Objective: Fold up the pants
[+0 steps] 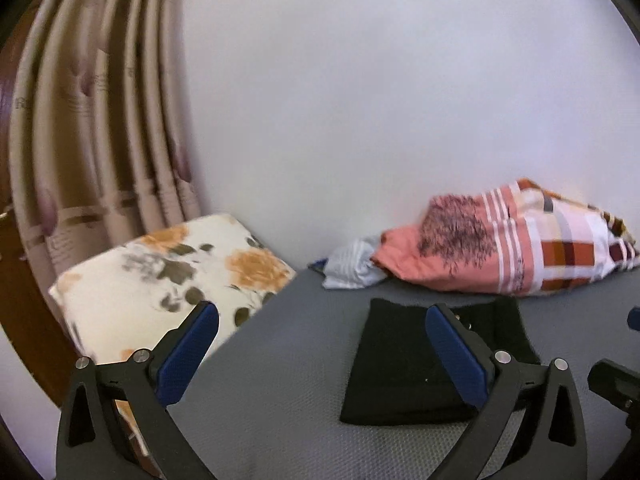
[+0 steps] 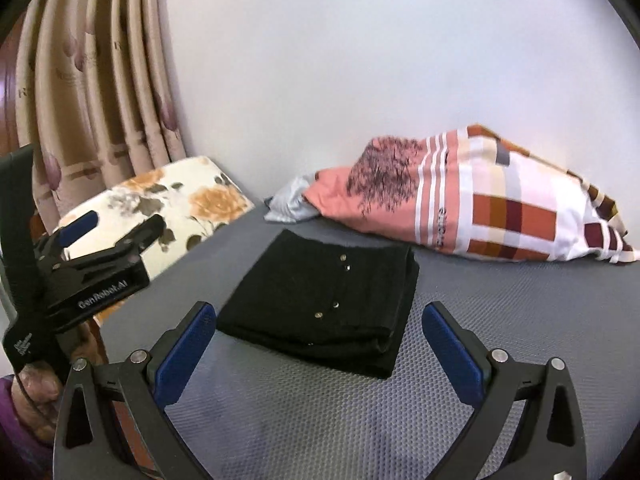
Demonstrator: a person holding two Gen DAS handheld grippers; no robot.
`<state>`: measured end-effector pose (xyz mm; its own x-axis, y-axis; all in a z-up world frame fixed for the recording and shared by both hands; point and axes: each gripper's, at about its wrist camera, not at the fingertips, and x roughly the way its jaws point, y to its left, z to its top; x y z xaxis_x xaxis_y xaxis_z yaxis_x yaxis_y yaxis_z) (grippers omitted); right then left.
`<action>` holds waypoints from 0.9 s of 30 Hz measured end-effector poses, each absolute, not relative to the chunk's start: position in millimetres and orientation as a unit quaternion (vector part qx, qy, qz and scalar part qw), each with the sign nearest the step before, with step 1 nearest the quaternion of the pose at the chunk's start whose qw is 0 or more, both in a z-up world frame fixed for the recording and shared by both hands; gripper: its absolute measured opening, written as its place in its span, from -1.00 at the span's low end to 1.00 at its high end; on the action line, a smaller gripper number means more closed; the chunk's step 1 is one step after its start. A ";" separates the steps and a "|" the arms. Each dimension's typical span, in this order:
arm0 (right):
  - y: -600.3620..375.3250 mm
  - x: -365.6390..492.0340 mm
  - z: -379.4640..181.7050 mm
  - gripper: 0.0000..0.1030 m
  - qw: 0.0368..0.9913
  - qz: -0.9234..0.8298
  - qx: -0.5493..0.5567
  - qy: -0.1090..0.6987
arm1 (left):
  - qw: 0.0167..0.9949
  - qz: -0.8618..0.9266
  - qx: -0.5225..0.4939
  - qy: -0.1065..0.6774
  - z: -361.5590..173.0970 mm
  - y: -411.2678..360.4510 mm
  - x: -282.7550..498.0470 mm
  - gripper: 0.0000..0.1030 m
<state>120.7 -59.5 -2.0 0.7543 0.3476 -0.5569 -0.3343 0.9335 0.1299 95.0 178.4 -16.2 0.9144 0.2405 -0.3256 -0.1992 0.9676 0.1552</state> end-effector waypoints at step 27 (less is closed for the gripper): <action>-61.5 43.0 41.2 1.00 0.947 0.193 -0.011 0.257 | 0.986 0.078 -0.014 0.149 35.6 191.5 7.0 1.00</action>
<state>43.0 -61.5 41.2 0.7936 0.3596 -0.4908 -0.3712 0.9253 0.0778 7.0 191.5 35.6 0.9435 0.1507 -0.2950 -0.1588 0.9873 -0.0034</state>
